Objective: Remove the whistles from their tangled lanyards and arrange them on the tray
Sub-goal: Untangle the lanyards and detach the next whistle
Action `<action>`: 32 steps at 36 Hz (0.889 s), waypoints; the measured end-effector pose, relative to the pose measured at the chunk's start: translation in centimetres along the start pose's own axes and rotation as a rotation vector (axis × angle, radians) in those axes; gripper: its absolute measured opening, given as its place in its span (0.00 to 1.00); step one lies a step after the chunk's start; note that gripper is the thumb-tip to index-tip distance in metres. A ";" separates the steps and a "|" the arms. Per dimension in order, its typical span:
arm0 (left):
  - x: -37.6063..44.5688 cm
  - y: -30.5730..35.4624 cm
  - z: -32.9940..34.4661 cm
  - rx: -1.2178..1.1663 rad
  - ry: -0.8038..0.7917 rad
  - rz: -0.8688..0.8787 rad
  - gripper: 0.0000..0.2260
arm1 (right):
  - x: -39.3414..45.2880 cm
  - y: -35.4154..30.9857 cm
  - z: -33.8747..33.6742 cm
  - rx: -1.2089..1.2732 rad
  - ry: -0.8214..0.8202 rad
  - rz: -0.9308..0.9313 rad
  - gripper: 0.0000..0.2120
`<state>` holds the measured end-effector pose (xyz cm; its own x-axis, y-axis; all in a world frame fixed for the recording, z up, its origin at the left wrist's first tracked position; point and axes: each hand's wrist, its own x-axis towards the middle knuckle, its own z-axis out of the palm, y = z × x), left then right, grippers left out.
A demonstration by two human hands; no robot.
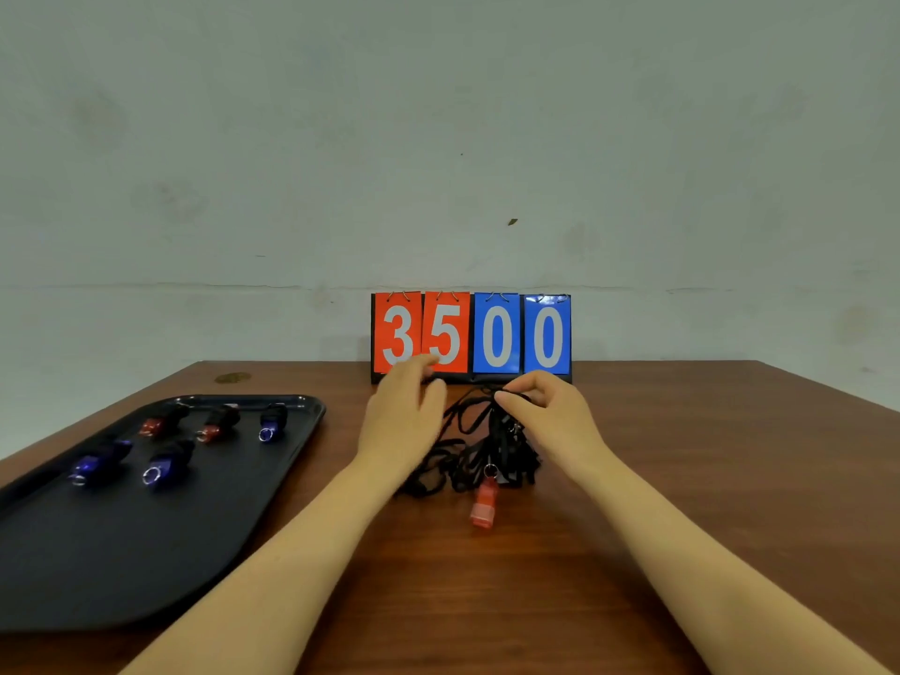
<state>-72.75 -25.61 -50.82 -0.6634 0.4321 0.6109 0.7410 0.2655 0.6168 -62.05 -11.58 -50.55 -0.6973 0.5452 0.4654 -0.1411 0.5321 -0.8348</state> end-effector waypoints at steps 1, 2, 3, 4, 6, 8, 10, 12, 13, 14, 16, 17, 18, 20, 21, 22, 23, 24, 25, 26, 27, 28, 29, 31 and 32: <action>-0.1 0.2 0.2 0.052 -0.048 0.044 0.17 | 0.0 0.0 0.1 -0.005 0.001 -0.011 0.03; -0.2 0.4 0.4 0.093 -0.102 0.063 0.16 | 0.0 0.0 0.1 -0.008 0.000 -0.022 0.03; -0.3 0.4 0.6 0.117 -0.141 0.079 0.15 | 0.0 0.0 0.2 -0.010 -0.002 -0.031 0.03; -0.5 0.6 0.7 0.128 -0.175 0.078 0.13 | 0.0 0.0 0.2 -0.010 -0.004 -0.038 0.03; -0.7 0.5 0.8 0.149 -0.205 0.082 0.10 | 0.0 0.1 0.2 -0.012 -0.004 -0.045 0.03; -0.6 0.4 0.7 0.174 -0.224 0.083 0.09 | -0.1 0.1 0.2 -0.028 0.001 -0.056 0.04; -0.5 0.3 0.8 0.151 -0.221 0.094 0.09 | -0.1 0.1 0.2 -0.040 0.007 -0.068 0.04; -0.6 0.6 0.8 0.066 -0.210 0.090 0.12 | -0.2 0.0 0.2 -0.051 0.010 -0.074 0.04; -0.6 0.7 0.7 0.018 -0.200 0.082 0.13 | -0.2 0.0 0.2 -0.059 0.013 -0.074 0.04; -0.6 0.8 0.6 -0.016 -0.188 0.079 0.13 | -0.2 0.0 0.1 -0.068 0.017 -0.071 0.04; -0.6 1.0 0.4 -0.030 -0.170 0.096 0.13 | -0.2 0.0 0.1 -0.098 0.030 -0.061 0.04; -0.6 1.0 0.2 -0.030 -0.166 0.106 0.12 | -0.1 0.0 0.1 -0.119 0.035 -0.055 0.04; -0.7 0.9 0.1 -0.029 -0.161 0.115 0.12 | -0.1 0.0 0.1 -0.144 0.037 -0.053 0.03; -0.7 1.0 0.0 -0.032 -0.137 0.118 0.11 | 0.0 0.0 0.0 -0.219 0.034 -0.053 0.03; -0.7 1.1 -0.1 -0.043 -0.121 0.114 0.11 | -0.1 -0.1 -0.1 -0.259 0.029 -0.053 0.03; -0.6 1.1 -0.1 -0.062 -0.106 0.106 0.10 | -0.1 -0.1 -0.2 -0.290 0.019 -0.050 0.03; -0.6 1.2 -0.1 -0.083 -0.093 0.094 0.10 | -0.1 -0.2 -0.2 -0.304 0.006 -0.049 0.03; -0.6 1.2 -0.1 -0.101 -0.083 0.078 0.10 | -0.1 -0.2 -0.3 -0.314 -0.005 -0.054 0.03; -0.6 1.3 -0.2 -0.123 -0.074 0.062 0.10 | -0.1 -0.1 -0.3 -0.330 -0.009 -0.064 0.03; -0.6 1.4 -0.2 -0.153 -0.063 0.044 0.10 | 0.0 0.0 -0.3 -0.349 -0.007 -0.077 0.03; -0.6 1.5 -0.3 -0.199 -0.053 0.018 0.11 | 0.0 0.2 -0.3 -0.366 0.003 -0.090 0.03; -0.6 1.6 -0.3 -0.265 -0.044 -0.021 0.11 | 0.1 0.3 -0.3 -0.380 0.018 -0.103 0.03; -0.5 1.7 -0.4 -0.354 -0.035 -0.072 0.12 | 0.2 0.4 -0.4 -0.387 0.038 -0.104 0.03; -0.4 1.9 -0.8 -0.561 -0.017 -0.206 0.12 | 0.6 0.4 -0.7 -0.278 0.087 -0.028 0.05; -0.3 1.9 -1.1 -0.654 -0.001 -0.260 0.12 | 0.8 0.3 -0.9 -0.122 0.111 0.054 0.06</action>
<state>-71.21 -26.20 -49.25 -0.8102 0.4257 0.4029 0.3432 -0.2127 0.9149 -61.99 -10.44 -50.16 -0.6189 0.6394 0.4563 -0.0149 0.5712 -0.8207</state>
